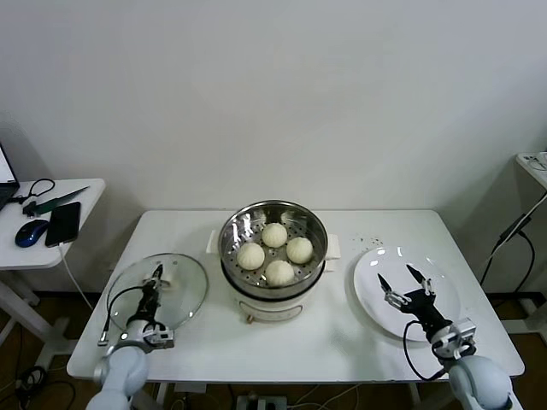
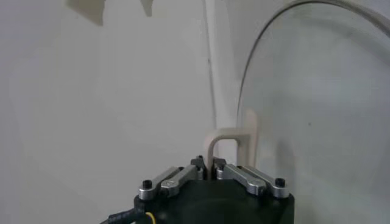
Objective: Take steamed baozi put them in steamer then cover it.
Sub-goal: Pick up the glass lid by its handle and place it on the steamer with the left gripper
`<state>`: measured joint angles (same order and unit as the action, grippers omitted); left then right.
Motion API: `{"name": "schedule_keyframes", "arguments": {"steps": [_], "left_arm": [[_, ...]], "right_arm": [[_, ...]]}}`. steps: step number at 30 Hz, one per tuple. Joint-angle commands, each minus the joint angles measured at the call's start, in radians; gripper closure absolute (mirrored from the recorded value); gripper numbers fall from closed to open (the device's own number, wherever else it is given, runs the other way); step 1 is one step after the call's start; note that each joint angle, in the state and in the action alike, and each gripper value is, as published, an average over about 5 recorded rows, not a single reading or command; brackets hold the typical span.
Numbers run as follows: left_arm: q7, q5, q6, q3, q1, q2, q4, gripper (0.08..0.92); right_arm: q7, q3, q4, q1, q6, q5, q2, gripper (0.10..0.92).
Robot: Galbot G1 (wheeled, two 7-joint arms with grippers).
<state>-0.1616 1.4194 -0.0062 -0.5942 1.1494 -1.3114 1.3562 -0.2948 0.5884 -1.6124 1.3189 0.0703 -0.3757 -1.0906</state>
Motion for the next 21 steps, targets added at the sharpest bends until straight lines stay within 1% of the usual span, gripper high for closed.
{"name": "schedule_keyframes", "arguments": {"steps": [1, 7, 12, 16, 21], "left_arm": [[0.013, -0.064, 0.018, -0.005, 0.044, 0.023, 0.117, 0.851], [0.025, -0.11, 0.076, -0.017, 0.13, 0.061, 0.278, 0.85], [0.063, -0.132, 0.159, -0.031, 0.233, 0.108, 0.439, 0.85], [0.089, -0.147, 0.246, -0.039, 0.303, 0.147, 0.572, 0.85], [0.098, -0.171, 0.398, -0.007, 0.343, 0.196, 0.708, 0.85]], "right_arm": [[0.0, -0.003, 0.006, -0.006, 0.006, 0.01, 0.001, 0.203], [0.0, -0.002, 0.013, -0.013, 0.008, 0.011, 0.006, 0.203], [0.0, 0.002, 0.02, -0.018, 0.01, 0.011, 0.011, 0.203], [0.0, 0.004, 0.027, -0.022, 0.011, 0.015, 0.018, 0.203], [0.0, 0.002, 0.034, -0.03, 0.009, 0.02, 0.022, 0.203]]}}
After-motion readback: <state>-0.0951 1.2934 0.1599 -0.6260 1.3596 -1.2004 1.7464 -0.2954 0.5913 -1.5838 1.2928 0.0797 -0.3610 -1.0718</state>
